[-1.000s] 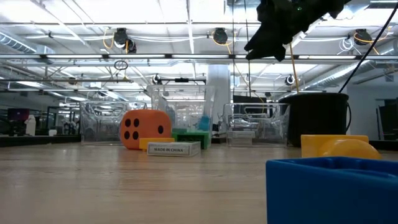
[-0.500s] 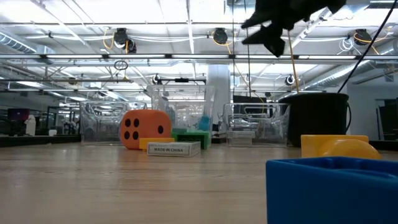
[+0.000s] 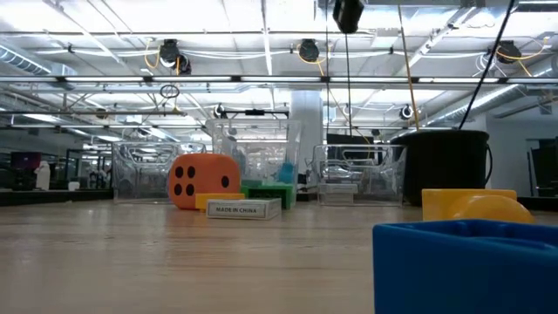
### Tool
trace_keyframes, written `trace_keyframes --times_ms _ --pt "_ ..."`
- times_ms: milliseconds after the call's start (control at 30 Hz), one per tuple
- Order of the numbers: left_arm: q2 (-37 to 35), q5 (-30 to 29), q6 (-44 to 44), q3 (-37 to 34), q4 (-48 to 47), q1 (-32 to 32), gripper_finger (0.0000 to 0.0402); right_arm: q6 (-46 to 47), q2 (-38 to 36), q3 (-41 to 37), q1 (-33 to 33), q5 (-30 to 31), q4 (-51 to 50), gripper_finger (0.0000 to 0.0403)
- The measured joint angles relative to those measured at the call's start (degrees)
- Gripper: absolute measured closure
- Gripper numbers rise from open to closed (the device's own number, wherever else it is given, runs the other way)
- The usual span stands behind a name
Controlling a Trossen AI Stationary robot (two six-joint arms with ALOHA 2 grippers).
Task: Pick & Place Toys
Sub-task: Put the yellow one stud game piece into the middle transparent bin
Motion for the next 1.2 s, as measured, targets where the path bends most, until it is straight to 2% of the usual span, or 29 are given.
trace_keyframes --times_ms 300,400,500,600,667,767,933,1200 --pt "5.5 -9.1 -4.5 0.0 0.1 -12.4 0.0252 2.2 7.8 0.0 12.4 0.4 13.9 0.0238" --pt "7.5 -12.2 -6.0 0.0 0.0 -16.0 0.0254 0.5 8.0 1.5 16.3 4.8 13.0 0.0239" --pt "9.3 -14.9 -7.0 0.0 0.1 -18.7 0.0254 -5.2 7.7 6.3 20.2 11.3 4.6 0.0239" --pt "10.9 -17.8 -8.1 0.0 0.0 -20.6 0.0254 -9.7 7.7 14.1 23.2 15.1 -12.3 0.0239" --pt "11.3 -19.4 -8.7 0.0 0.1 -21.3 0.0253 -9.7 8.1 18.7 24.2 14.9 -24.5 0.0239" --pt "11.5 -20.5 -9.4 0.0 0.4 -21.7 0.0253 -4.6 9.2 21.7 24.2 12.2 -35.7 0.0239" --pt "11.5 -22.4 -9.6 0.0 1.5 -21.3 0.0259 3.5 10.8 20.7 22.0 1.0 -43.5 0.0239" --pt "11.5 -22.6 -7.5 0.0 4.9 -21.1 0.0257 8.5 11.4 11.1 15.5 -7.6 -38.2 0.0239"
